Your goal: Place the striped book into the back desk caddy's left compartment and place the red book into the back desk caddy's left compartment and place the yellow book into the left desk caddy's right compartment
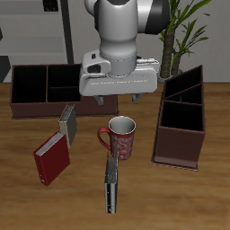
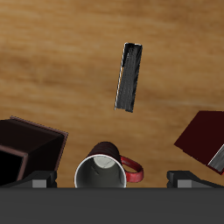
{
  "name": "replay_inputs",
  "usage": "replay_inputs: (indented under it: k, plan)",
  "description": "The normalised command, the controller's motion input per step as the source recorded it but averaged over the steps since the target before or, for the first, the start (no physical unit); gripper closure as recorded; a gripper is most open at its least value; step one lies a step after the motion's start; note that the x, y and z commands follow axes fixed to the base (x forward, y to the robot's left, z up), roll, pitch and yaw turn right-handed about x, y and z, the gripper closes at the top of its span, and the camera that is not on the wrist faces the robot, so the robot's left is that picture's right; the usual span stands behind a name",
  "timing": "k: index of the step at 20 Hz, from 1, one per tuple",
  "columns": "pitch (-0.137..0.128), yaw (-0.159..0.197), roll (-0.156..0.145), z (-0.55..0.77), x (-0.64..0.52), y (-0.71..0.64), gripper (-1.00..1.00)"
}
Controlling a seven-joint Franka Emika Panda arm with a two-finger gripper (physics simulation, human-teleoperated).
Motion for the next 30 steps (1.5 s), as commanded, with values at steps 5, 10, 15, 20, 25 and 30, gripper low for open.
replay_inputs:
  k: [5, 10, 15, 20, 25, 30]
  plan:
    - [-0.011, -0.015, -0.004, -0.07, 0.46, -0.08, -1.00]
    - [-0.007, -0.012, -0.018, -0.01, 0.50, -0.11, -1.00]
    - [-0.025, -0.010, -0.009, -0.03, 0.28, 0.06, -1.00]
    - [-0.037, 0.016, -0.042, 0.01, 0.23, -0.02, -1.00]
    - [-0.026, -0.008, 0.011, -0.18, 0.33, 0.02, -1.00]
    - [-0.036, -0.016, 0.017, -0.13, 0.14, 0.00, -1.00]
